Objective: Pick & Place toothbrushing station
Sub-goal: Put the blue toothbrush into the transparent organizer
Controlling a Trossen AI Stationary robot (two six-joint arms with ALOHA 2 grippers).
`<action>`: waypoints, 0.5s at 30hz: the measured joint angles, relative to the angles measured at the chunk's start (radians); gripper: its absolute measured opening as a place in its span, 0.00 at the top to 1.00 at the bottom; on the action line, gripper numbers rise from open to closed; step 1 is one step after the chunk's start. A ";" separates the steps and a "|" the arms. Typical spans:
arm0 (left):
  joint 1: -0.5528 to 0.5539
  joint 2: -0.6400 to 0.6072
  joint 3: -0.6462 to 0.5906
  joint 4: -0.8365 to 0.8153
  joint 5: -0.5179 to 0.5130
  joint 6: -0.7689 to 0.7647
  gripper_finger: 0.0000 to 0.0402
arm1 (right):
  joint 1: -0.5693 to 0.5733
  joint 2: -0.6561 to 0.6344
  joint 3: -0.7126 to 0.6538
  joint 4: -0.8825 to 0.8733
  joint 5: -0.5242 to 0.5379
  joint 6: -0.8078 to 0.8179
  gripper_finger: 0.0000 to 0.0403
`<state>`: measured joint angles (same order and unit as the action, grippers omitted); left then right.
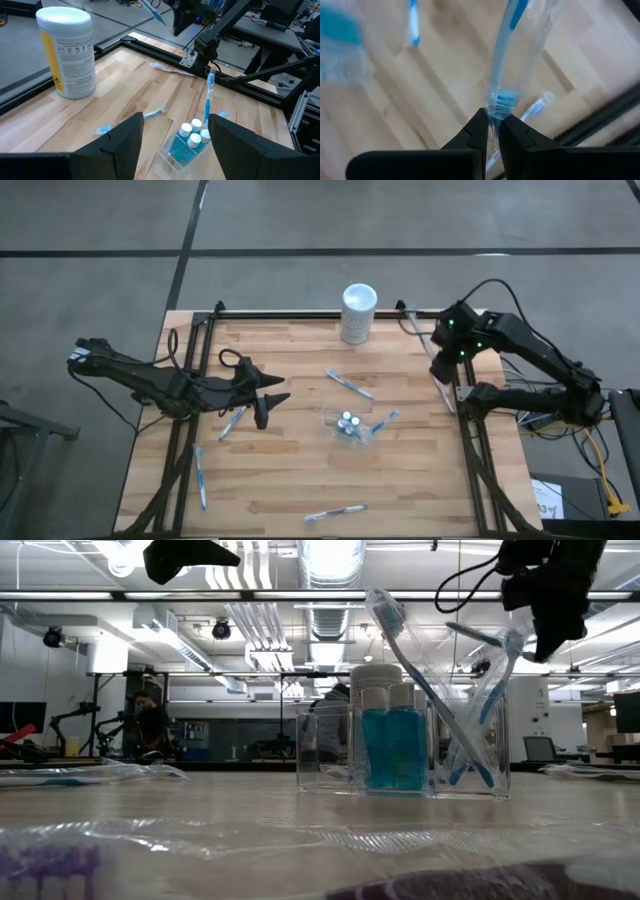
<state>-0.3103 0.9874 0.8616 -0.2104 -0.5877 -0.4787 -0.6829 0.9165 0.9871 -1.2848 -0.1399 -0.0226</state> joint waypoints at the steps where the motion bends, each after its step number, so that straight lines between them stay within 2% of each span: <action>1: 0.000 0.000 0.000 0.000 0.000 0.000 0.43 | 0.019 0.000 0.000 0.000 -0.013 -0.035 0.93; 6: 0.000 0.000 0.000 0.000 0.000 0.000 0.43 | 0.103 -0.006 0.000 0.007 -0.129 -0.178 0.93; 12: 0.000 0.000 0.000 0.000 0.000 0.000 0.43 | 0.204 -0.020 0.000 0.009 -0.136 -0.271 0.93; 15: 0.000 0.000 0.000 0.000 0.000 0.000 0.43 | 0.255 -0.022 0.000 0.016 -0.176 -0.279 0.93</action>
<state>-0.3103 0.9871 0.8616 -0.2104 -0.5877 -0.4789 -0.4277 0.8948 0.9871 -1.2687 -0.3158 -0.3018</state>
